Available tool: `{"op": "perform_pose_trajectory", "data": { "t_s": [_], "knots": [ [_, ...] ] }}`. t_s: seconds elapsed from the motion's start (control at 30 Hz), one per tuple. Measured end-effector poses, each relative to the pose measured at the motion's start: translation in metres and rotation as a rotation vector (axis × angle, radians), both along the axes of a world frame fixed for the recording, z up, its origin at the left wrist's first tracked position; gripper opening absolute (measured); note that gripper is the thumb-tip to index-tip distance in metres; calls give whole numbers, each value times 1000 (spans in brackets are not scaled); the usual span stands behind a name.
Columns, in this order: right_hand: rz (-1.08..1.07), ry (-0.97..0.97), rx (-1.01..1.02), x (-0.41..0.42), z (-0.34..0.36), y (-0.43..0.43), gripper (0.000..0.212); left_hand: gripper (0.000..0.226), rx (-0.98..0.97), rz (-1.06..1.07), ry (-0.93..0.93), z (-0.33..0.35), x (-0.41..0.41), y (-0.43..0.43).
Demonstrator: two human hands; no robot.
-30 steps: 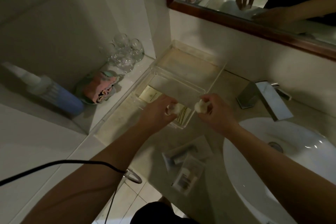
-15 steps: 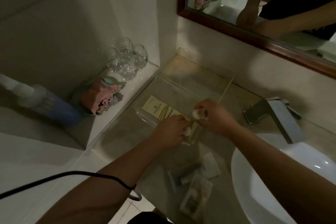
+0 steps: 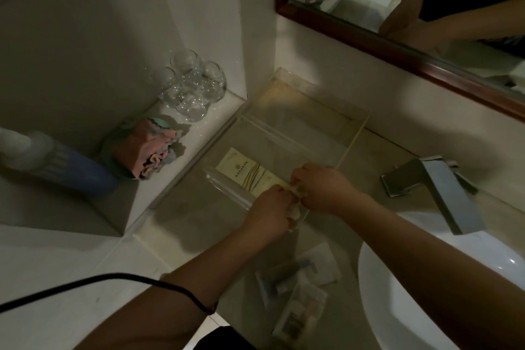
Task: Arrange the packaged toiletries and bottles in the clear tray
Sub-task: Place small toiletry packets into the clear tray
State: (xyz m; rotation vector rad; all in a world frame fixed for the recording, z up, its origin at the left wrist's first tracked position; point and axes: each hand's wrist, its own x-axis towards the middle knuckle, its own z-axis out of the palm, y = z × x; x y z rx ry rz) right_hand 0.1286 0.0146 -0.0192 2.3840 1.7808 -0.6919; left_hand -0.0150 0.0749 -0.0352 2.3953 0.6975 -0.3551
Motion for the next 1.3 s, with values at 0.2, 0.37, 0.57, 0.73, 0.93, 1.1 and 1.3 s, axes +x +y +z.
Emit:
{"op": "perform_pose_trajectory", "data": {
  "t_s": [0.2,0.37,0.57,0.73,0.93,1.1,1.3],
  "knots": [
    [34,8,-14,-1,-2,1,39,33,-7,224,-98,2,-8,-11],
    [59,5,-44,-2,0,1,41,27,-30,306,-172,2,-13,-15],
    [42,19,-51,-1,-1,1,40,29,-20,360,-187,3,-12,-15],
    [-1,17,-8,-3,-5,-1,42,35,100,283,-165,0,-11,-16],
    [-58,51,-12,-4,-10,2,40,33,197,161,-80,4,-5,-18],
    [-73,79,-16,-1,-12,5,30,29,149,151,-119,3,-5,-21],
    [-77,157,-41,4,-11,8,29,46,61,220,-158,5,-8,-23]
  ]
}}
